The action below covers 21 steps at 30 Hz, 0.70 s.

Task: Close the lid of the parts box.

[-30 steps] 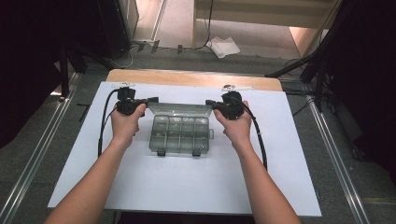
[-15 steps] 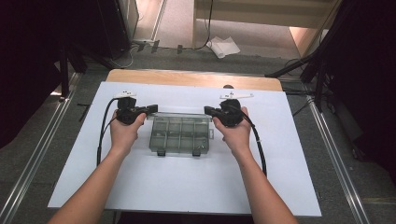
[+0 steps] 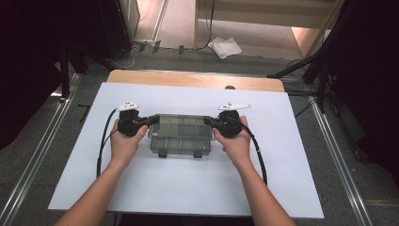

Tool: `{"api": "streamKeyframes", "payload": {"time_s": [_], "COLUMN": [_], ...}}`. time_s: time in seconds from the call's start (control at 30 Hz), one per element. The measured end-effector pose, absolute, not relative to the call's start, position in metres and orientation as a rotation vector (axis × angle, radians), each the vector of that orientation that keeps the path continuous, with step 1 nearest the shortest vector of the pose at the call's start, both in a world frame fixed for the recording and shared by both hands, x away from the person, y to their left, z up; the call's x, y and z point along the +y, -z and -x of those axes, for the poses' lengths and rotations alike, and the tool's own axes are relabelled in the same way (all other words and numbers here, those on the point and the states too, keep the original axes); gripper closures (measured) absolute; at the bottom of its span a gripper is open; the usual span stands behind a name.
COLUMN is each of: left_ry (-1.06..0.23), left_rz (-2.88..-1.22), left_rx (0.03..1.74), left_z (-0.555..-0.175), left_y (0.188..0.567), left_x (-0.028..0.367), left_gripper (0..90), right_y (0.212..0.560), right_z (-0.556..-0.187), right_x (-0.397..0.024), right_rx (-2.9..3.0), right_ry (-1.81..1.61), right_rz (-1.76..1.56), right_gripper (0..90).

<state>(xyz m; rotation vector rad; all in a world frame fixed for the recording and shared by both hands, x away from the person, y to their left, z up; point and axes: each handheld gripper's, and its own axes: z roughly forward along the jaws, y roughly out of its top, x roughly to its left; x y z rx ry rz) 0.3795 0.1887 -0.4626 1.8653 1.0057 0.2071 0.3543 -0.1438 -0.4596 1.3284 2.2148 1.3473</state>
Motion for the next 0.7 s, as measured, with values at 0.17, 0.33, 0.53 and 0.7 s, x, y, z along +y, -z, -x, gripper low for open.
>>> {"api": "streamKeyframes", "payload": {"time_s": [0.17, 0.33, 0.53, 0.7], "left_ry": [-0.212, -0.223, -0.251, -0.246], "left_rz": [-1.863, -1.873, -1.889, -1.883], "left_rx": [0.998, 0.985, 0.969, 0.967], "left_z": [-0.37, -0.362, -0.353, -0.345], "left_y": [0.464, 0.468, 0.474, 0.478], "left_x": [0.188, 0.188, 0.191, 0.194], "left_gripper": [89.5, 89.5, 89.5, 89.5], "right_y": [0.466, 0.472, 0.478, 0.482], "right_z": [-0.347, -0.339, -0.329, -0.322], "right_x": [-0.142, -0.141, -0.139, -0.139], "right_rx": [2.228, 2.23, 2.241, 2.245], "right_ry": [-1.323, -1.328, -1.32, -1.318], "right_rz": [-1.309, -1.289, -1.271, -1.261], "right_gripper": [90.0, 90.0, 90.0, 90.0]}}
